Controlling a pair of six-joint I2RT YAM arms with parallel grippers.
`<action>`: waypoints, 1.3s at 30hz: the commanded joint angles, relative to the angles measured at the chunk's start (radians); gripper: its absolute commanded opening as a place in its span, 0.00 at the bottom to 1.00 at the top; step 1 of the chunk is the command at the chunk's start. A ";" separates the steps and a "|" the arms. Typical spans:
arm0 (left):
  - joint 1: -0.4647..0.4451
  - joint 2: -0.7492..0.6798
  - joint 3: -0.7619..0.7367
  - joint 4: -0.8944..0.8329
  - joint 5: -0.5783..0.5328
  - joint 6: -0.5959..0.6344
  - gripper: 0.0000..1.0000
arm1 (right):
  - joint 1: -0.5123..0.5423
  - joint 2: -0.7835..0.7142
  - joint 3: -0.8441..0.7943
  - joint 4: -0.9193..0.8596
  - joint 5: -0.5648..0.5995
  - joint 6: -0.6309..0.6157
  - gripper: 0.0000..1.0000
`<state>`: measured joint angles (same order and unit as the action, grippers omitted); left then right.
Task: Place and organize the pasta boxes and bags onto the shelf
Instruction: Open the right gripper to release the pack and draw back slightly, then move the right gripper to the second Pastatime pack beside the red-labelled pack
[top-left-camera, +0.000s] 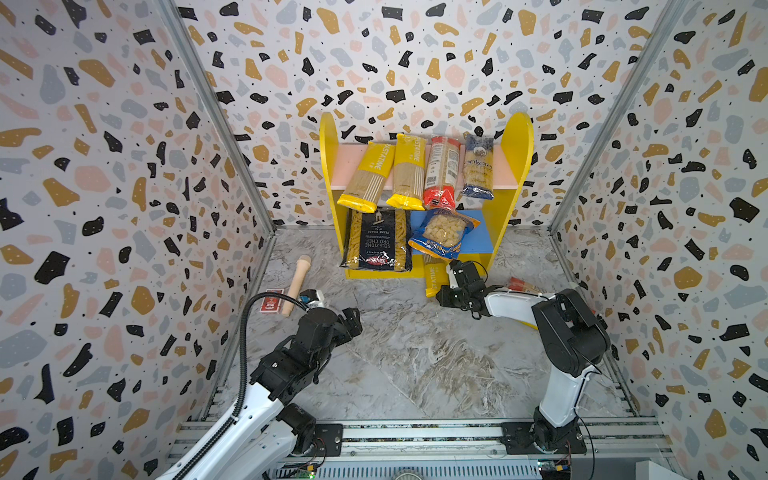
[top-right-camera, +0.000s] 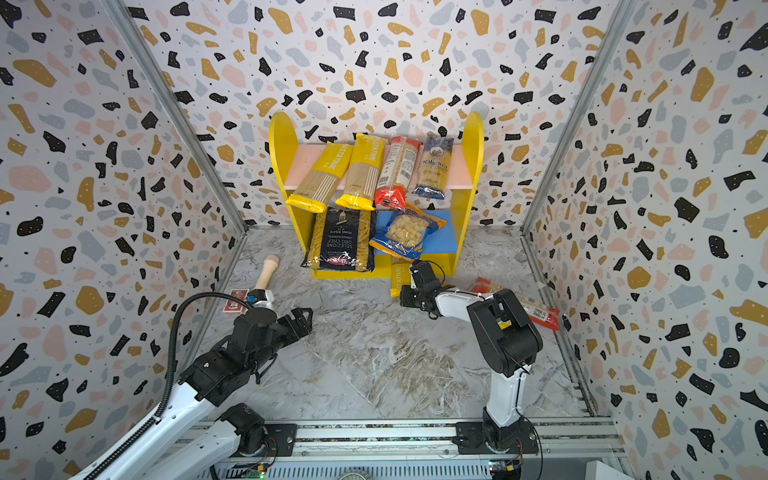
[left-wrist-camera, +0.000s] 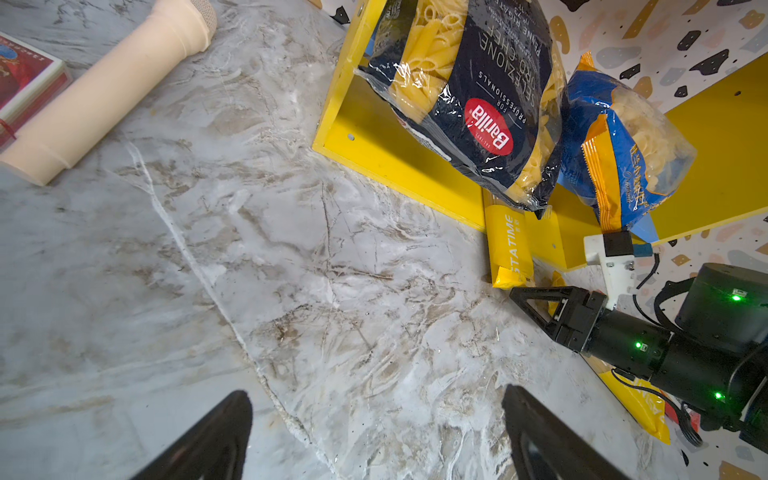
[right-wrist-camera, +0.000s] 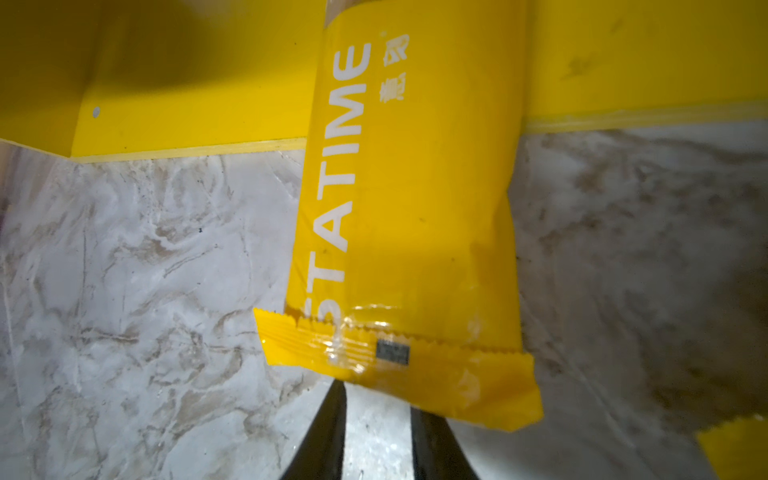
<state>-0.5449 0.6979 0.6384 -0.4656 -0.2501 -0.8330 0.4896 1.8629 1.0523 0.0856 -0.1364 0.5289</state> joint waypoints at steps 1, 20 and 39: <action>0.004 -0.008 0.037 0.028 -0.020 0.012 0.95 | -0.016 -0.006 0.054 0.027 0.006 -0.022 0.29; 0.004 -0.118 -0.019 0.025 0.056 -0.009 0.95 | -0.013 -0.455 -0.202 -0.206 0.129 -0.059 0.73; 0.003 -0.245 -0.072 0.001 0.139 -0.021 0.95 | -0.411 -0.441 -0.163 -0.402 0.335 -0.019 0.80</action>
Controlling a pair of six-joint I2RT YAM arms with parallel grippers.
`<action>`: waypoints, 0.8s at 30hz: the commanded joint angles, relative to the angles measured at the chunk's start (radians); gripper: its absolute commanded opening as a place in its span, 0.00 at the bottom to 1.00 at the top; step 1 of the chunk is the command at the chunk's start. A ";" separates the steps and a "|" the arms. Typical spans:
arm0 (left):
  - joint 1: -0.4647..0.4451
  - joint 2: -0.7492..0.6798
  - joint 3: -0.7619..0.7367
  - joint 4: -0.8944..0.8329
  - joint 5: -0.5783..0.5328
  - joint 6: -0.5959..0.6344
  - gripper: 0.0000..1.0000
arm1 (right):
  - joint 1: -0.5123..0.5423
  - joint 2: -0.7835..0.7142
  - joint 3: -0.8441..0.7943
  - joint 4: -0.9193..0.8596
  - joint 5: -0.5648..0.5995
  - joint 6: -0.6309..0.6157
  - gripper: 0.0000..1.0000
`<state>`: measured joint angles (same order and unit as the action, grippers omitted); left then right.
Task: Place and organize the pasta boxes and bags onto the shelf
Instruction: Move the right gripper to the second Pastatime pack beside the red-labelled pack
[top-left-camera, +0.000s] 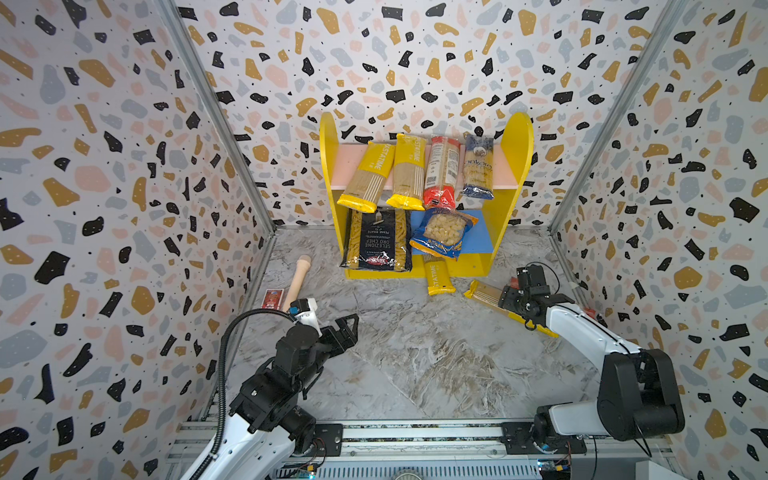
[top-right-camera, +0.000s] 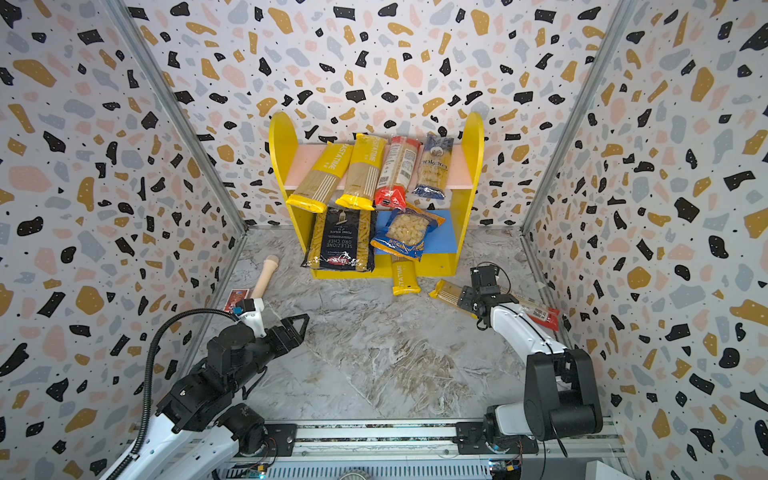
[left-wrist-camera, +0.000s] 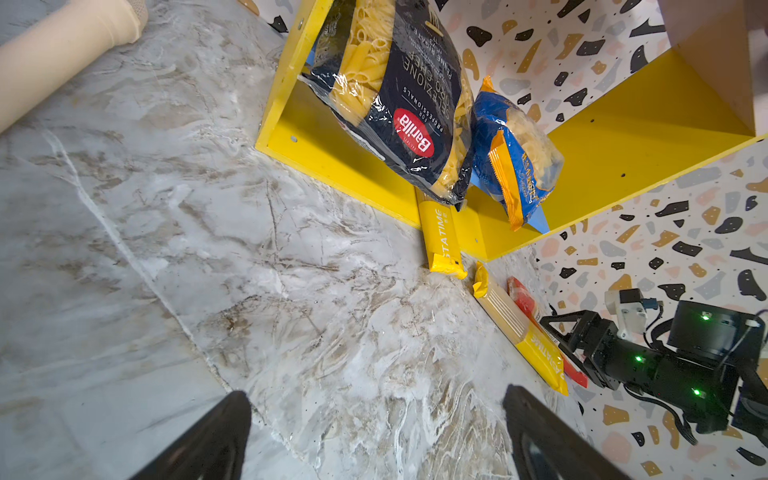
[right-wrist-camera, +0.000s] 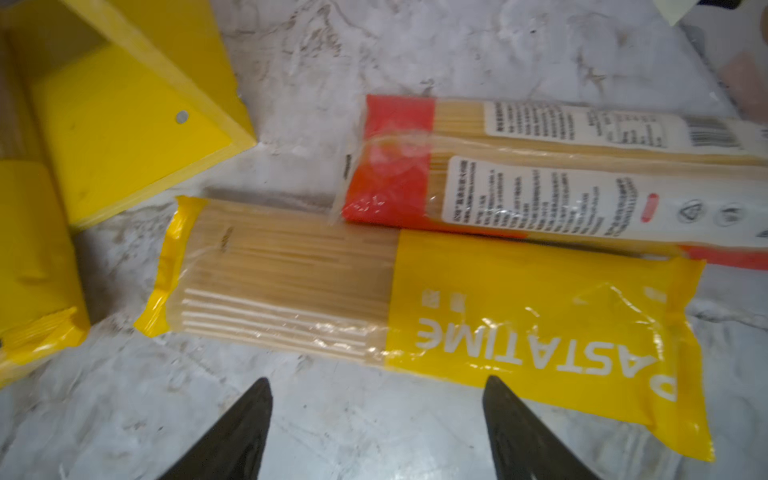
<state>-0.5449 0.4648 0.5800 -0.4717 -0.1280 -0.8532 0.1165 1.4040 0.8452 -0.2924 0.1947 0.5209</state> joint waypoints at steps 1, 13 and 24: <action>0.004 -0.011 -0.015 0.007 0.016 -0.001 0.95 | -0.053 0.028 0.050 -0.019 -0.006 -0.013 0.80; 0.003 0.018 -0.010 0.029 0.022 0.014 0.95 | -0.174 0.112 0.065 0.011 -0.062 -0.049 0.80; 0.003 0.008 -0.012 0.023 0.022 0.025 0.95 | -0.214 0.201 0.077 -0.011 -0.082 -0.030 0.79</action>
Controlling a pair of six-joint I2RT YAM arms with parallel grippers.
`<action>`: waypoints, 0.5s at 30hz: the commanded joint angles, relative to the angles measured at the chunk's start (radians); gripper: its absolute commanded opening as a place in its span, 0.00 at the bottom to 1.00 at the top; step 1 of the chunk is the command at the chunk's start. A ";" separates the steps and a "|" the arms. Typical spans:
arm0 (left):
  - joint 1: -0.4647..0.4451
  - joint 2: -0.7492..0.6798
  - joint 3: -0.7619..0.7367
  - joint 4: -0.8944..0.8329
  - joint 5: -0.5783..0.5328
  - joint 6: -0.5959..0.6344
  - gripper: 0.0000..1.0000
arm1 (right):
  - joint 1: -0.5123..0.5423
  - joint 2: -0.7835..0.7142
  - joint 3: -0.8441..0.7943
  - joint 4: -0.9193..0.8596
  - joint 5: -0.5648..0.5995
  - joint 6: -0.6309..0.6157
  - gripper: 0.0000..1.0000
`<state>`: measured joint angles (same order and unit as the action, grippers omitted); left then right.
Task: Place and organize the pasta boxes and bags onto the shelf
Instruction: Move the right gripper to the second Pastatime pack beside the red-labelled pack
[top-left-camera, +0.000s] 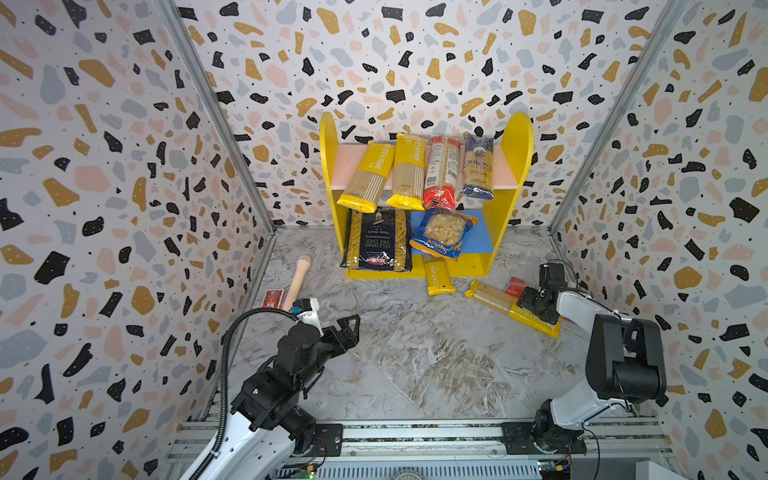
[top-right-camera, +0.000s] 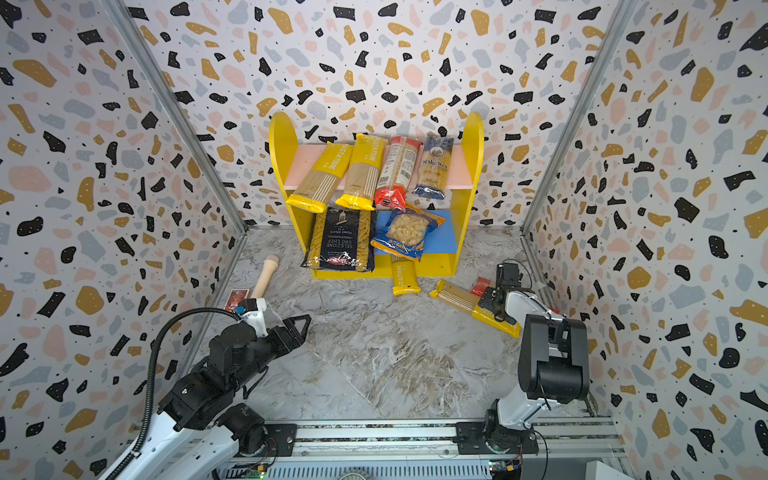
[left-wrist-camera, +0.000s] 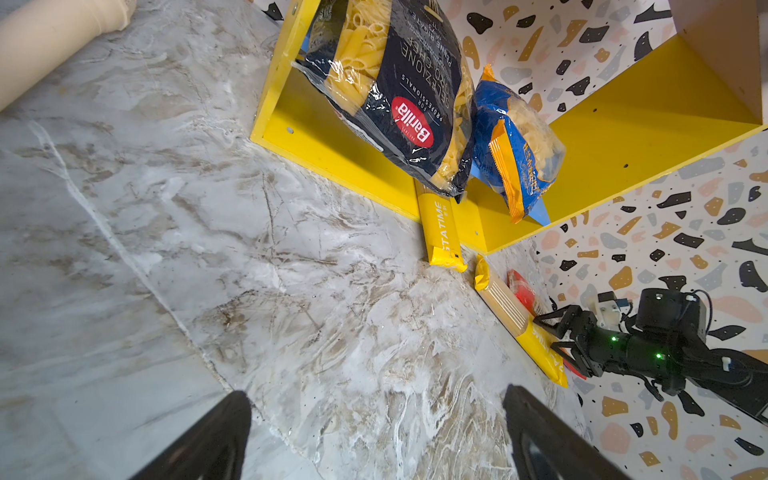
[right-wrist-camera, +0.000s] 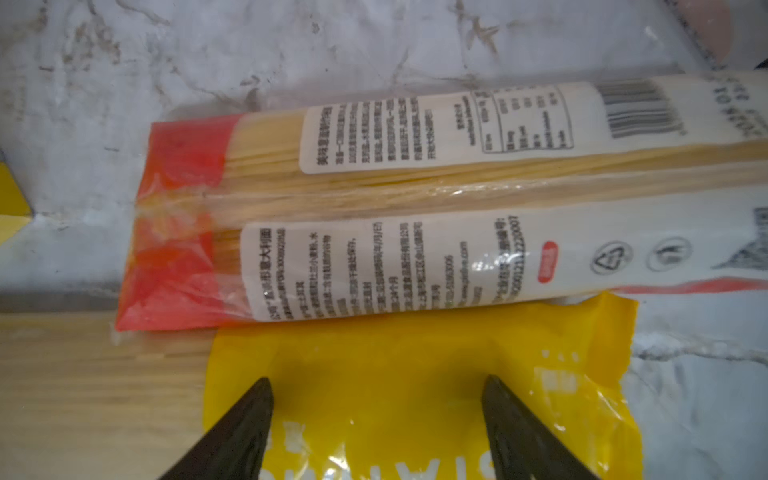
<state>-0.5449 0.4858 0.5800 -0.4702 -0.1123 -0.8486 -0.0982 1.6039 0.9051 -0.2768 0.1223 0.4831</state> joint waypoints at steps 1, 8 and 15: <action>0.003 -0.015 -0.013 0.020 0.009 0.021 0.95 | 0.001 0.003 0.017 -0.027 -0.011 0.010 0.79; 0.003 -0.037 -0.018 0.009 0.013 0.022 0.95 | 0.016 -0.002 -0.016 -0.033 -0.051 0.020 0.79; 0.004 -0.048 -0.002 -0.014 -0.001 0.036 0.95 | 0.010 0.001 0.002 -0.014 -0.024 0.029 0.79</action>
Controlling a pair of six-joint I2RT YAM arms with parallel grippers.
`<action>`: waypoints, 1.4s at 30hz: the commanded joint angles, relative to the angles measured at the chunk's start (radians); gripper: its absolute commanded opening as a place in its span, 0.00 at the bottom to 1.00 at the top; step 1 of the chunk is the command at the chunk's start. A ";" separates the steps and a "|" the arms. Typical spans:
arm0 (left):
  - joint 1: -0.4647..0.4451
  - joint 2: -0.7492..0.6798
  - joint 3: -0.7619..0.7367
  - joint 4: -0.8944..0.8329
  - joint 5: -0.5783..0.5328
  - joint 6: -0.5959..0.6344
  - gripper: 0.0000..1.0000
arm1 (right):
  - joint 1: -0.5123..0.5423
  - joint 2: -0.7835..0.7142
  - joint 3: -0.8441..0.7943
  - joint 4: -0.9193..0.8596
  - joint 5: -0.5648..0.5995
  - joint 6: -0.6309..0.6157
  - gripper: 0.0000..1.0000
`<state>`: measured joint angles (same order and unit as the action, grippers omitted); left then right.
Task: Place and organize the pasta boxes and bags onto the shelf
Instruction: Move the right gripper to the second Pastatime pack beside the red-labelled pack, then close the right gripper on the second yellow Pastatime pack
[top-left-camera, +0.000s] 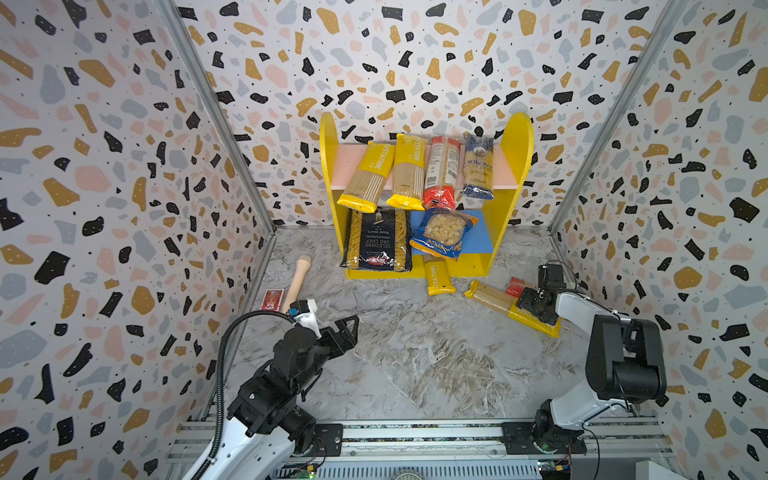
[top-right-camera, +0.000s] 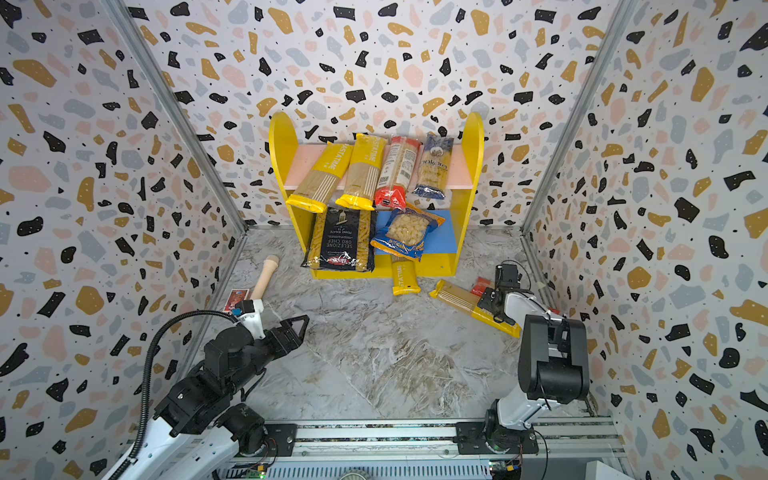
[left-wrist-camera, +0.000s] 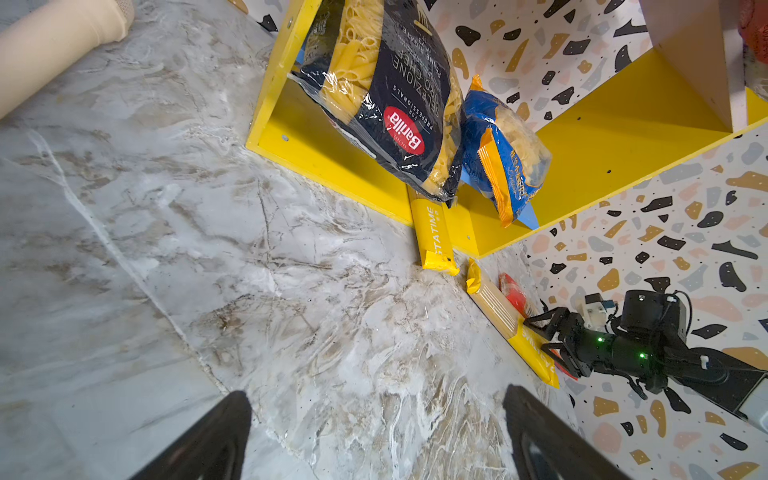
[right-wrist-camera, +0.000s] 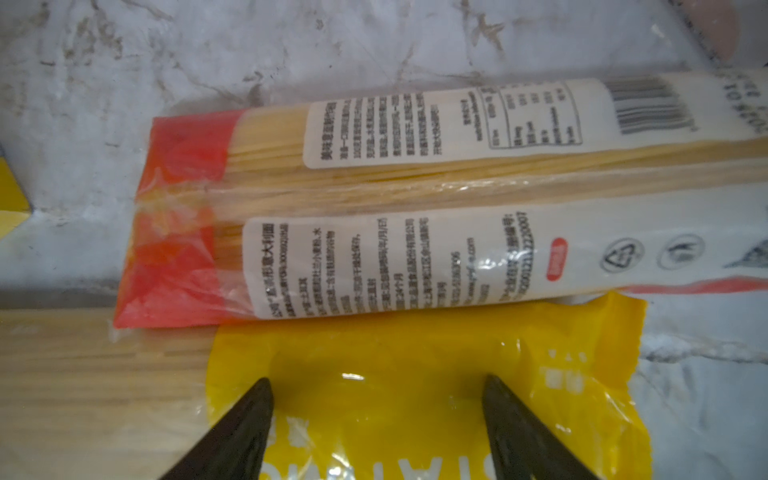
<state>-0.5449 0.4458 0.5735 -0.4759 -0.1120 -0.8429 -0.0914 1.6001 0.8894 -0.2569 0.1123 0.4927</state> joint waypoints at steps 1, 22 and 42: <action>0.004 -0.009 0.005 -0.008 -0.003 0.030 0.95 | 0.003 0.013 0.032 -0.037 -0.019 0.025 0.79; 0.003 0.083 0.046 0.046 -0.015 0.054 0.95 | 0.009 0.117 0.130 -0.070 -0.024 0.016 0.79; 0.004 0.051 0.009 0.071 0.015 0.060 0.95 | 0.327 -0.125 -0.132 -0.198 -0.097 0.082 0.78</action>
<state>-0.5449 0.5095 0.5846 -0.4400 -0.1089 -0.8032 0.1814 1.5055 0.8005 -0.3103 0.0822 0.5358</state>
